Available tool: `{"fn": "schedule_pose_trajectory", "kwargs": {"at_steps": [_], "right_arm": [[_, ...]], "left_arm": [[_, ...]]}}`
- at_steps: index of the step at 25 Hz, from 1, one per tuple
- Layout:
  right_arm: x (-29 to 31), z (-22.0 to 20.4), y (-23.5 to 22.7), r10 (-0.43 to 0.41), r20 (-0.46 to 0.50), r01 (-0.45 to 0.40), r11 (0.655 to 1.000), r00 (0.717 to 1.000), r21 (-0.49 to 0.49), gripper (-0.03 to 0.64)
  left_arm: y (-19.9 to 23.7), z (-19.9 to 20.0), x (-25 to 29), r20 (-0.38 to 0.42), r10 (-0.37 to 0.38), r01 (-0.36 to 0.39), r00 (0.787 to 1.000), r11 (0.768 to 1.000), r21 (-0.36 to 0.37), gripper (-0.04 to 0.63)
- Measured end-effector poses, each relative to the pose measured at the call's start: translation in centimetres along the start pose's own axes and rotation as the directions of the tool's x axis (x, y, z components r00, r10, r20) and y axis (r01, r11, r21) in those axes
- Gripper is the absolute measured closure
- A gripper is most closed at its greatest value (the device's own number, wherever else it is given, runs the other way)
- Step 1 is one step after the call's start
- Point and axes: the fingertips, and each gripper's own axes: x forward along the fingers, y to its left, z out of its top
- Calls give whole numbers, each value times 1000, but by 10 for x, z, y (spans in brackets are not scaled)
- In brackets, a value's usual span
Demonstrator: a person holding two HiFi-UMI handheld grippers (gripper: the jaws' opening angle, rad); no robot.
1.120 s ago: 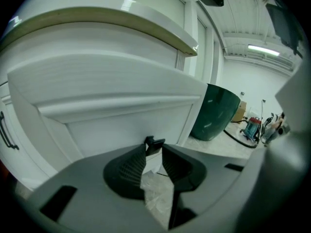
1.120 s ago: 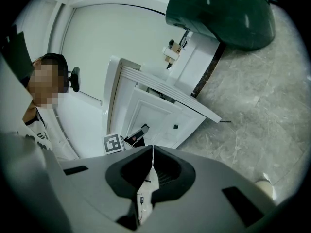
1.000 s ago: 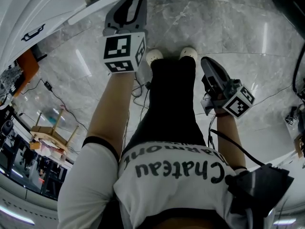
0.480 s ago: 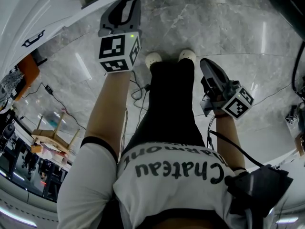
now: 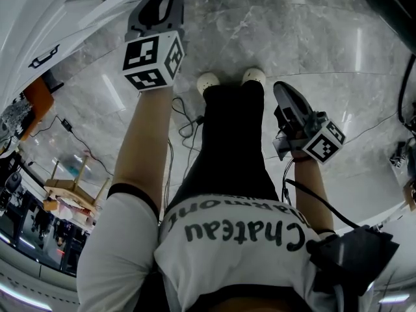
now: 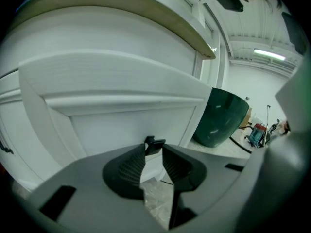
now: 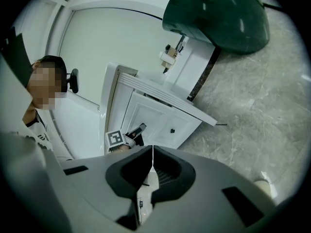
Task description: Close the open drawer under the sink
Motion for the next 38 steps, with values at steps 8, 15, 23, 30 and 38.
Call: {"fn": "schedule_pose_trajectory", "kwargs": {"at_steps": [8,15,23,30,38], "right_arm": [[-1,-3,1,8,-2,-8,1000,1000,7,603],[-4,-4,-1,1,1,-1,1000,1000,9,603],[-8,-3,-4,-3,7,3,1000,1000,11,603],[-8,-11,-4,8,-10,-7,1000,1000,18,603],[-6,-14,-3,15,-20,-14,1000,1000,24,603]], "left_arm": [[3,5,5,-6,-6,6,1000,1000,9,491],[8,7,10,-15,-24,24,1000,1000,-13,491],[13,11,14,-18,-25,25,1000,1000,-7,491],[19,20,23,-45,-39,38,998,999,-11,491],[20,22,24,-54,-51,51,997,999,6,491]]}}
